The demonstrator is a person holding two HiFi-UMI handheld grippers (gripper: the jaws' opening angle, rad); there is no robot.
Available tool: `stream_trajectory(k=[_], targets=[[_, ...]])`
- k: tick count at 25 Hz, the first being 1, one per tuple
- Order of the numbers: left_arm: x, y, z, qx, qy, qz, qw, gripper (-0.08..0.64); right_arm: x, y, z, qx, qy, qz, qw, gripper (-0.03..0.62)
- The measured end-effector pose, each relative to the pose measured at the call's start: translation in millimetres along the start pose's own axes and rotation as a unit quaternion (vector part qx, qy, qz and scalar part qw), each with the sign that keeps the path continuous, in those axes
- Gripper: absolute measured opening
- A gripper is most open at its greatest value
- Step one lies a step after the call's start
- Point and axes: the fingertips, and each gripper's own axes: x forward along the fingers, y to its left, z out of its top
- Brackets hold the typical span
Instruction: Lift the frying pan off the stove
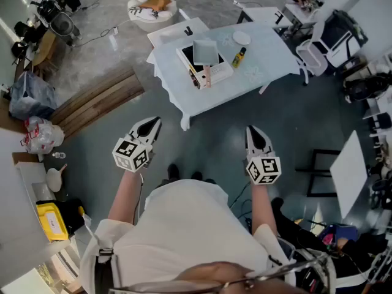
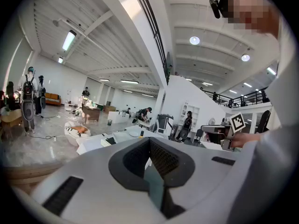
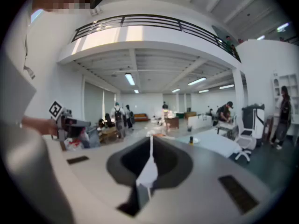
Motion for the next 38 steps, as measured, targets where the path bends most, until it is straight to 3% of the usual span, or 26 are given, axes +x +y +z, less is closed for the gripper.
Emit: stream_trajectory(k=[15,23,38], targets=[[6,-8,-4,-0.003,0.002,0.003,1.0,0.029,-2,-7,-1,0.003,-0.003,0.009,1.0,0.037],[12,-25,-7,-0.003,-0.004,0.021,0.9998,0.029,-4,-13,-6,-0.036,0.005,0.04,0.999,0.038],[27,-61,-20,0.007,-0.003,0.048,0.9988,0.029,-3,-41,-12,-0.021,0.004,0.08,0.997,0.038]])
